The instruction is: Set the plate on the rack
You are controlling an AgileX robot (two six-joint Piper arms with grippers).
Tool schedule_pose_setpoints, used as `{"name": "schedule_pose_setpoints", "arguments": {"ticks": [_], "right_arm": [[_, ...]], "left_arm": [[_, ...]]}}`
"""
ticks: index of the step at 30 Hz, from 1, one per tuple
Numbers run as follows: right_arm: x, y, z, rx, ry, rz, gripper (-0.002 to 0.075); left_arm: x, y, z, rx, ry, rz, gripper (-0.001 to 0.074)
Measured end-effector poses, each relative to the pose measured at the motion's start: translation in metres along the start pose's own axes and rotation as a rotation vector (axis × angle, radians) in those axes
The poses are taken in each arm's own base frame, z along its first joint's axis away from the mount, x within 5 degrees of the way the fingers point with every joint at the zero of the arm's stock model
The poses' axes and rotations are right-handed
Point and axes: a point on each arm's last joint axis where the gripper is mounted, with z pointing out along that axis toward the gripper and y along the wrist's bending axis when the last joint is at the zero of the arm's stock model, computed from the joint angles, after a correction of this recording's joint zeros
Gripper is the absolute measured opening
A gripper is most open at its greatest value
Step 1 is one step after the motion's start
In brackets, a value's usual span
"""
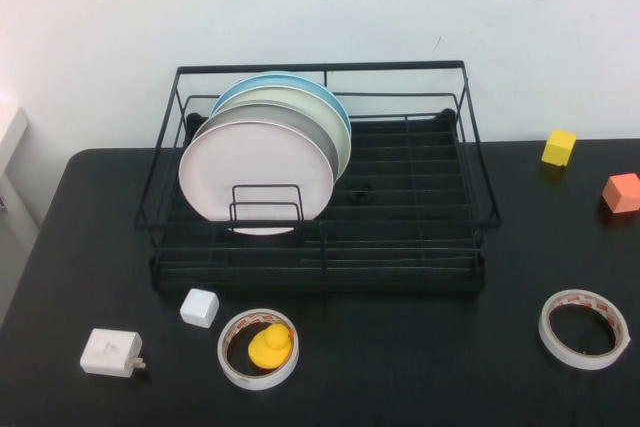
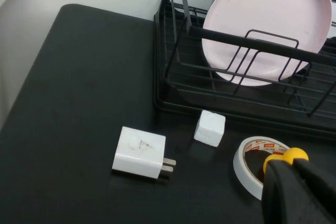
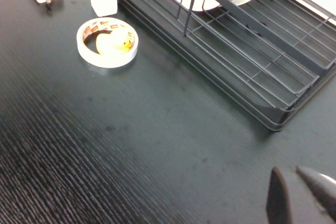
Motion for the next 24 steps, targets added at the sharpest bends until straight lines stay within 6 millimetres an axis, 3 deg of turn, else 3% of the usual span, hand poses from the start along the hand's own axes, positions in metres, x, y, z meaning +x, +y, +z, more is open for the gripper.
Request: {"name": "schedule_pose_setpoints", "arguments": {"ticks": [24], "right_arm": [[0.0,0.0,0.0,0.0,0.0,0.008,0.0]], "left_arm": [[0.0006,0.0001,0.0,-0.001,0.006,0.025,-0.0001]]}}
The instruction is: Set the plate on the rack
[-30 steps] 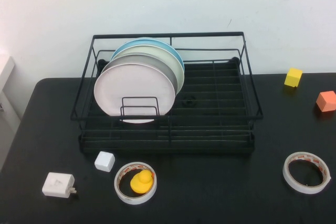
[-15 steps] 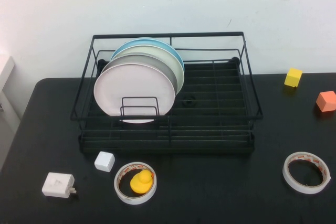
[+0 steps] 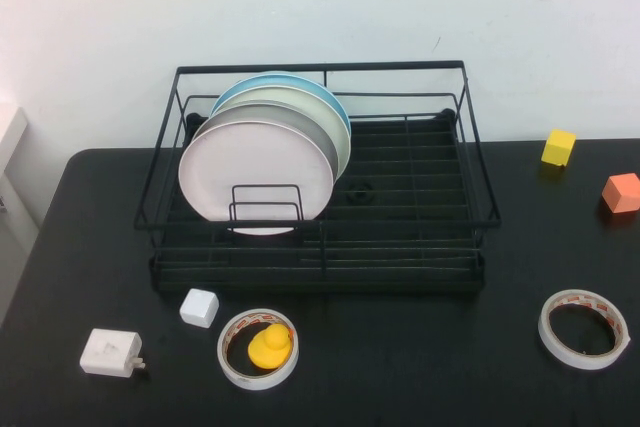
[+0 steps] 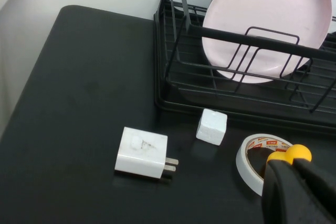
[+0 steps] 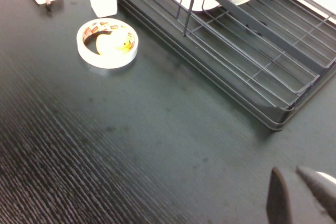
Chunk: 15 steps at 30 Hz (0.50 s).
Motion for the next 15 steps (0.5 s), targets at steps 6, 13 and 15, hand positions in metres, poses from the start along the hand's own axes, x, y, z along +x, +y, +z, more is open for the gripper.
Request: {"name": "schedule_pose_setpoints", "arguments": {"ticks": [6,13,15], "right_arm": [[0.0,0.0,0.0,0.0,0.0,0.0,0.0],[-0.002,0.003,-0.009,0.025,-0.052,-0.022,0.0],[-0.004,0.007,-0.018,0.05,-0.102,-0.046,0.0]], "left_arm": [[0.0,0.0,0.0,0.0,0.0,0.003,-0.0001],[0.0,0.0,0.0,0.0,0.0,0.004,-0.0001],[0.0,0.0,0.0,0.0,0.0,0.005,-0.0001]]}}
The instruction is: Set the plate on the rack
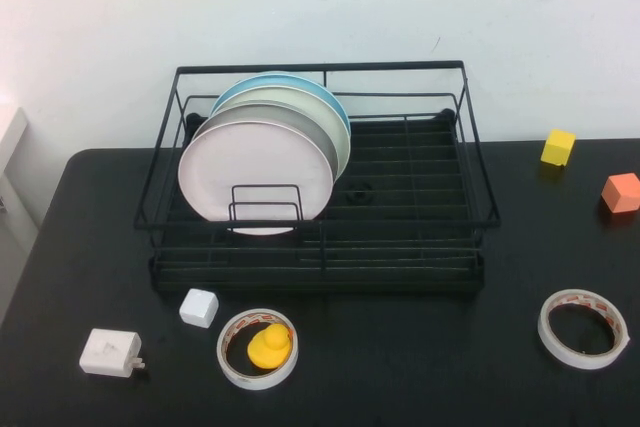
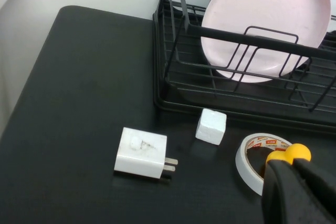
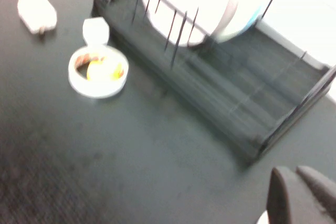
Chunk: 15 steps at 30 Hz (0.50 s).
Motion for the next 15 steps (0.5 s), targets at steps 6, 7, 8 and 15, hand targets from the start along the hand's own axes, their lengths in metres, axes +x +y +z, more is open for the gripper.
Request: {"name": "schedule_pose_setpoints", "arguments": {"ticks": [6,7,8,15], "right_arm": [[-0.004,0.008,-0.023,0.074,-0.133,-0.069,0.0],[-0.002,0.009,-0.025,0.094,-0.148,-0.067,0.0],[0.001,0.008,-0.026,0.119,-0.155,-0.05,0.0],[0.041,-0.005,-0.021,0.413,-0.131,0.172,0.0]], "left_arm": [[0.0,0.0,0.0,0.0,0.0,0.002,-0.0001],[0.0,0.0,0.0,0.0,0.0,0.002,-0.0001],[0.0,0.0,0.0,0.0,0.0,0.004,-0.0001],[0.0,0.0,0.0,0.0,0.0,0.004,-0.0001]]}}
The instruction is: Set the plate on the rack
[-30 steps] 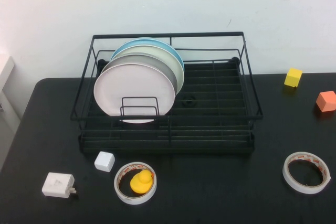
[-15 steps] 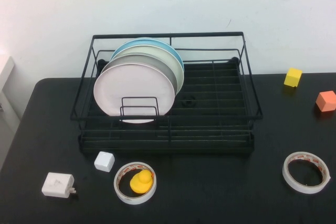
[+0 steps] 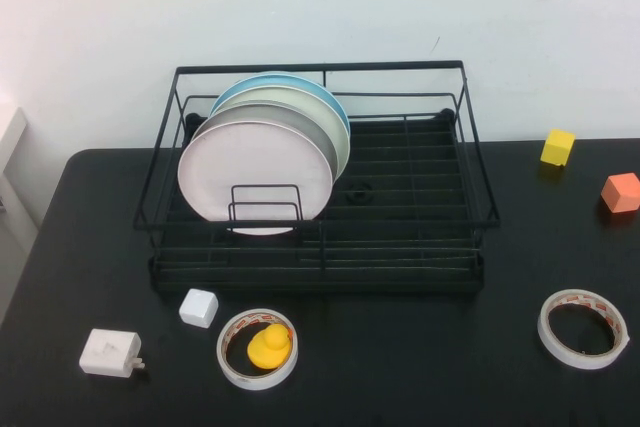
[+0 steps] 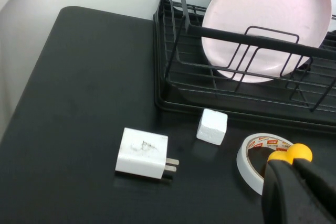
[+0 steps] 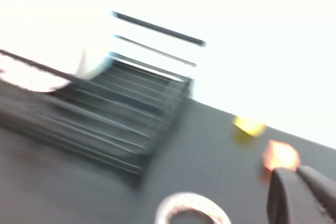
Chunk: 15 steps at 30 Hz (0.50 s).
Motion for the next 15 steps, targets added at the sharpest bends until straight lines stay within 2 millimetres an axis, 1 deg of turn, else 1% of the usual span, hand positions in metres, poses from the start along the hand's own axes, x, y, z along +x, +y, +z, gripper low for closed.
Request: {"name": "schedule_pose_setpoints", "arguments": {"ticks": [4,8,10,15], "right_arm": [[0.028,-0.005,0.002,0.147,0.049,0.082,0.0],[0.057,-0.005,0.005,0.228,0.111,0.136,0.0],[0.063,-0.005,0.005,0.242,0.165,0.135,0.0],[0.064,-0.007,0.004,0.274,0.171,0.132,0.0]], "left_arm": [[0.0,0.0,0.0,0.0,0.0,0.0,-0.0001],[0.0,0.0,0.0,0.0,0.0,0.0,-0.0001],[0.0,0.0,0.0,0.0,0.0,0.0,-0.0001],[0.0,0.0,0.0,-0.001,0.0,0.001,-0.0001]]}}
